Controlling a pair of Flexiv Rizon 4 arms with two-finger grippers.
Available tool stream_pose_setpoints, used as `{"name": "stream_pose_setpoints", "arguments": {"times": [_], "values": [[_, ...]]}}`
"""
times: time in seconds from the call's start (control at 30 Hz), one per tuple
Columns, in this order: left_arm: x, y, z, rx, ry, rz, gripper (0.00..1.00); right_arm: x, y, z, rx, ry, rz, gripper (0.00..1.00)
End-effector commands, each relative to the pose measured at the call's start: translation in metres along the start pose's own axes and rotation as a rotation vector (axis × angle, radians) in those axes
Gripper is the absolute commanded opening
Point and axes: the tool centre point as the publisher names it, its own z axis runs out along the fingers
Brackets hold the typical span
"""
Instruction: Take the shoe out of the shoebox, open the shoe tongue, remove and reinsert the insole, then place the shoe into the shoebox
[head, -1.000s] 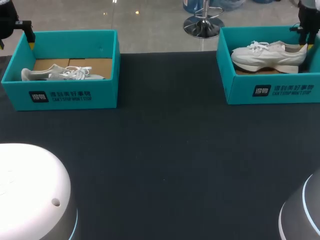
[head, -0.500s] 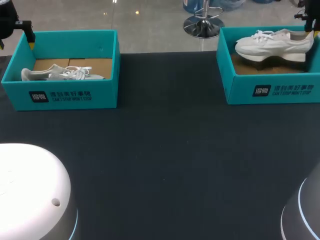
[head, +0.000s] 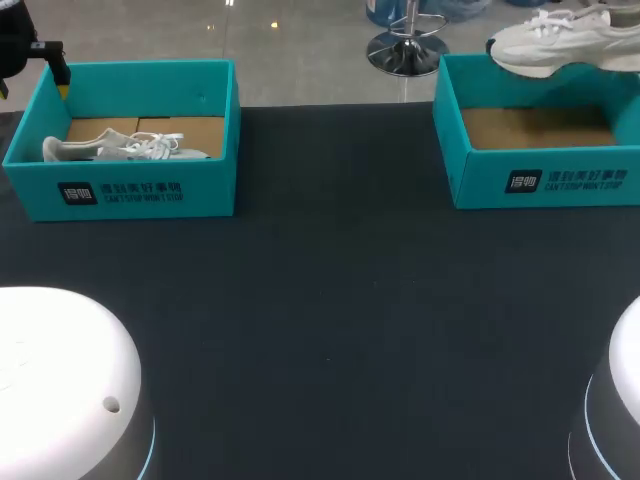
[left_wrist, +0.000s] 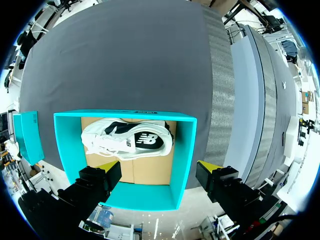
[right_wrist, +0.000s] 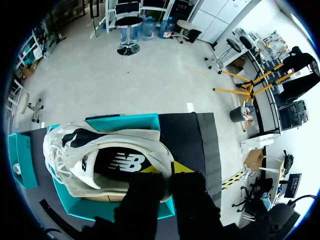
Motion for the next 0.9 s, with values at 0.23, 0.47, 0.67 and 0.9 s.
{"name": "stream_pose_setpoints", "arguments": {"times": [0.23,0.47,0.67,0.9], "values": [[0.0002,-0.0012,-0.0004,-0.002,0.002,0.0,1.0,-0.0029,0.0033,-0.0553,0.057,0.014,-0.049,0.0],[0.0002,-0.0012,-0.0004,-0.002,0.002,0.0,1.0,-0.0029,0.0033,-0.0553,0.057,0.014,-0.049,0.0],[0.0002,-0.0012,-0.0004,-0.002,0.002,0.0,1.0,-0.0029,0.0033,-0.0553,0.057,0.014,-0.049,0.0],[0.0002,-0.0012,-0.0004,-0.002,0.002,0.0,1.0,-0.0029,0.0033,-0.0553,0.057,0.014,-0.049,0.0]]}}
